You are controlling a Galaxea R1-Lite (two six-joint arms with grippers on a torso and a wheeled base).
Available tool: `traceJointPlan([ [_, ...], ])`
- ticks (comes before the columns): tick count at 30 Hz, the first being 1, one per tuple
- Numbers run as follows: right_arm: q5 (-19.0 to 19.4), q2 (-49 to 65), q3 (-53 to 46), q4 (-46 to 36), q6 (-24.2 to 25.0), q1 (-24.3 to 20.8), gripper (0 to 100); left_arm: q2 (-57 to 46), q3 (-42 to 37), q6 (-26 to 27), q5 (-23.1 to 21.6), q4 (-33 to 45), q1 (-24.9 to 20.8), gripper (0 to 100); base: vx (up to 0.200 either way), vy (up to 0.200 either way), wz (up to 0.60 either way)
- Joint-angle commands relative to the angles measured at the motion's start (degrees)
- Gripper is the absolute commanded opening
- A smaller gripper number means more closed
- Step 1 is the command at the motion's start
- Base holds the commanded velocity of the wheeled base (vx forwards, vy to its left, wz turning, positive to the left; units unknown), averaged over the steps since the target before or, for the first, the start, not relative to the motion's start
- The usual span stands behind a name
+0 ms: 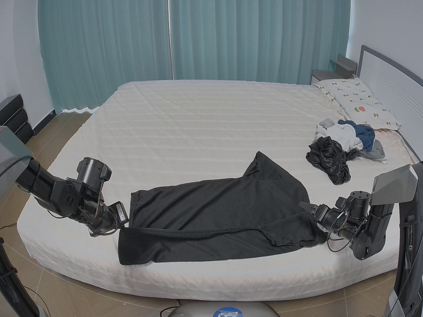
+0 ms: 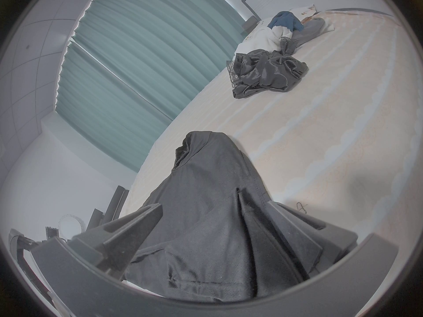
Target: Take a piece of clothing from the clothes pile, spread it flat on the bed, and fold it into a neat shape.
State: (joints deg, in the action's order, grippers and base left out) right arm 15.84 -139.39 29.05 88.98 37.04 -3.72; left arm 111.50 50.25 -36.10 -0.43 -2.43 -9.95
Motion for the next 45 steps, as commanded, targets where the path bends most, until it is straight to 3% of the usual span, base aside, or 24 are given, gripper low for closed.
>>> traceJointPlan([
  [1,0.2,-3.7,4.2,0.4,-1.9,1.2,100,0.0,-0.2,0.0,-0.1,0.0,0.0,0,0.000,0.000,0.00],
  [6,0.2,-7.7,9.3,0.4,-2.7,1.5,100,0.1,-0.2,0.0,-0.1,0.0,0.0,0,0.000,0.000,0.00],
  [13,3.0,-8.4,10.9,0.3,-3.0,1.6,100,0.2,-0.2,0.0,-0.1,0.0,0.0,0,0.000,0.000,0.00],
  [25,3.1,-10.6,11.6,0.2,-3.1,1.4,100,0.2,-0.2,0.0,-0.1,0.0,0.0,0,0.000,0.000,0.00],
  [26,3.1,-10.7,11.7,0.2,-3.2,1.4,0,0.2,-0.2,0.0,-0.1,0.0,0.0,0,0.000,0.000,0.00],
  [45,3.1,-5.5,7.3,0.6,-2.4,2.0,0,-0.4,-0.6,0.1,0.0,0.1,0.0,0,0.000,0.000,0.00],
])
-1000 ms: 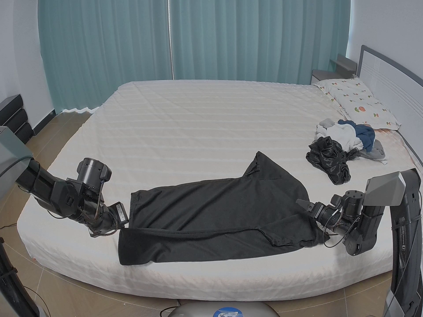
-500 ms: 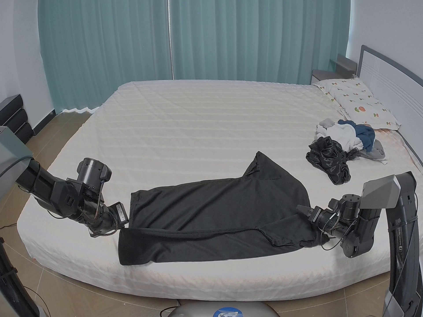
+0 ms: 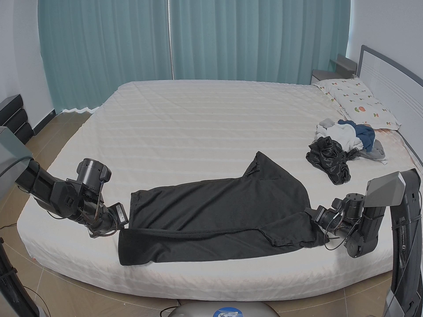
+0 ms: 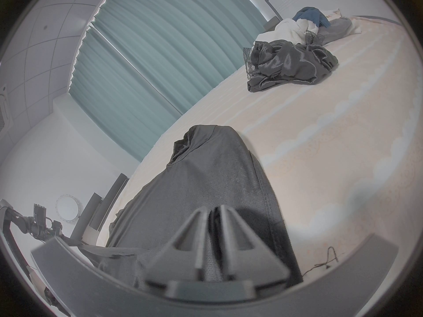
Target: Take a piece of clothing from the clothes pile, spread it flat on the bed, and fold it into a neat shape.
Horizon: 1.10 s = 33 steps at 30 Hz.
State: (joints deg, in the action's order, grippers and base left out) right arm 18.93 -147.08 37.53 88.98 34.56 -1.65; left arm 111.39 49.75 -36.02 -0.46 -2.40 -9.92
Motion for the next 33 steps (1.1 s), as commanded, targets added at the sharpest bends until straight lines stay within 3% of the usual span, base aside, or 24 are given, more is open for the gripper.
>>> traceJointPlan([
  [1,0.1,2.6,-1.5,0.6,0.1,0.1,0,-0.3,-0.2,0.1,0.1,0.0,0.0,0,0.000,0.000,0.00],
  [6,0.1,3.5,-2.1,0.6,0.1,0.5,0,-0.8,-0.5,0.2,0.3,0.2,0.0,0,0.000,0.000,0.00],
  [11,0.1,5.3,-4.0,0.7,0.2,1.6,0,-6.7,-1.1,1.7,1.2,5.8,0.1,0,0.000,0.000,0.00],
  [19,0.5,10.6,-8.4,0.7,0.3,2.2,0,-7.9,-1.1,4.3,1.3,9.9,1.0,0,0.000,0.000,0.00],
  [33,4.8,20.5,-16.7,0.7,1.7,3.7,0,-6.4,-1.1,7.9,1.3,14.4,3.3,0,0.000,0.000,0.00],
])
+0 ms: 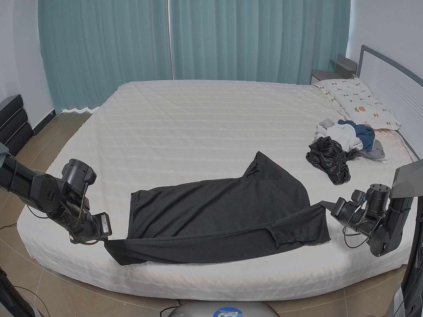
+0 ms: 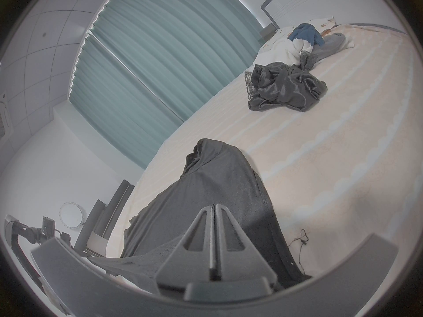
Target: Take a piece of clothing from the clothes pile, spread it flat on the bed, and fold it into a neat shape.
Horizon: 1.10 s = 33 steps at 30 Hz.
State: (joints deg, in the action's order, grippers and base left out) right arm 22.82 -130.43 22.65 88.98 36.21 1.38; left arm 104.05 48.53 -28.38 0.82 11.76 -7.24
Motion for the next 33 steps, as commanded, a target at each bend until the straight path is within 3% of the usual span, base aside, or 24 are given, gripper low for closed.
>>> traceJointPlan([
  [1,1.8,4.8,-2.4,0.7,0.0,0.7,0,1.0,0.1,0.3,0.0,0.2,0.8,0,0.000,0.000,0.00],
  [9,7.4,9.3,-6.0,0.6,-0.5,2.8,0,1.3,-0.1,1.1,-0.2,0.5,1.1,0,0.000,0.000,0.00],
  [19,17.9,13.6,-9.6,0.5,-2.0,7.1,0,1.9,-1.2,4.8,-1.3,0.5,2.5,0,0.000,0.000,0.00],
  [33,18.8,12.3,-10.5,0.4,-3.2,7.3,0,1.5,-0.3,7.3,-5.3,5.0,2.7,0,0.000,0.000,0.00],
])
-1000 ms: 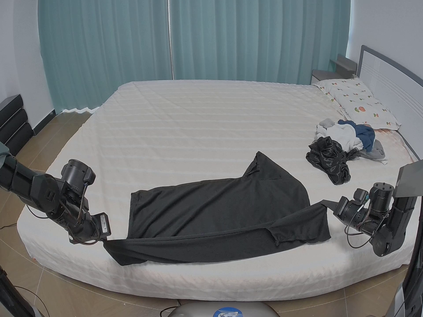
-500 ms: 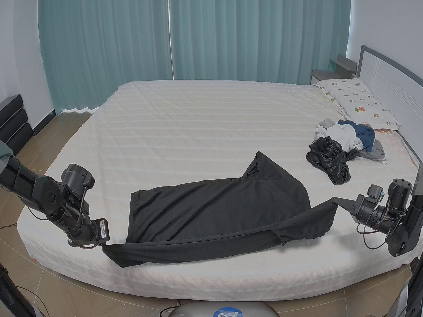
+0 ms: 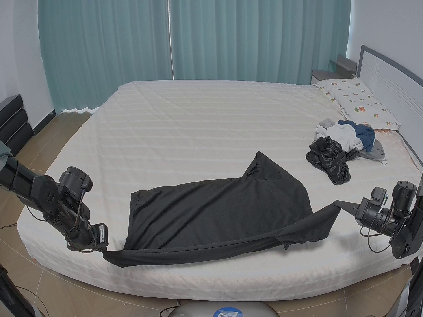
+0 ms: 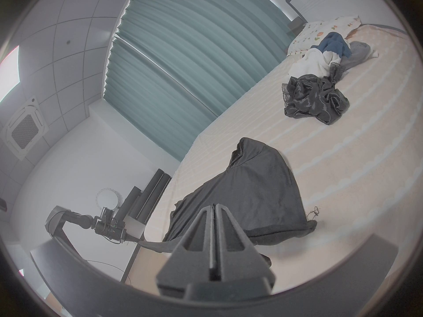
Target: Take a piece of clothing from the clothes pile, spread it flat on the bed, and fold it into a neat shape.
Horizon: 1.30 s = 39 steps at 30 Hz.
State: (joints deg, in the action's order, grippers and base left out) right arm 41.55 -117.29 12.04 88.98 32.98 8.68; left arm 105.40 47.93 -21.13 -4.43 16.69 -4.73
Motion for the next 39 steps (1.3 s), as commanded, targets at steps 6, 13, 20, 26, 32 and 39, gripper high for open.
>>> traceJointPlan([
  [6,0.0,-3.1,1.1,0.4,0.0,-0.1,0,1.0,0.8,-0.5,-0.1,-0.5,0.2,0,0.000,0.000,0.00],
  [13,0.0,-5.7,3.3,0.4,0.0,-0.3,0,3.9,3.1,-0.8,0.0,-0.7,0.4,0,0.000,0.000,0.00],
  [20,-0.1,-9.5,7.1,0.4,0.1,-0.2,0,8.3,6.6,-3.7,-0.1,-1.2,1.4,0,0.000,0.000,0.00],
  [26,0.0,-11.6,9.0,0.3,0.1,-0.2,0,11.1,6.9,-7.1,-0.1,-6.9,1.1,0,0.000,0.000,0.00],
  [32,-0.1,-13.6,10.2,0.4,0.1,-0.2,0,13.0,7.8,-8.4,-0.1,-8.3,1.1,0,0.000,0.000,0.00],
  [39,-0.7,-17.8,14.5,0.3,0.2,-0.8,0,16.0,10.1,-9.7,0.3,-8.4,1.1,0,0.000,0.000,0.00],
])
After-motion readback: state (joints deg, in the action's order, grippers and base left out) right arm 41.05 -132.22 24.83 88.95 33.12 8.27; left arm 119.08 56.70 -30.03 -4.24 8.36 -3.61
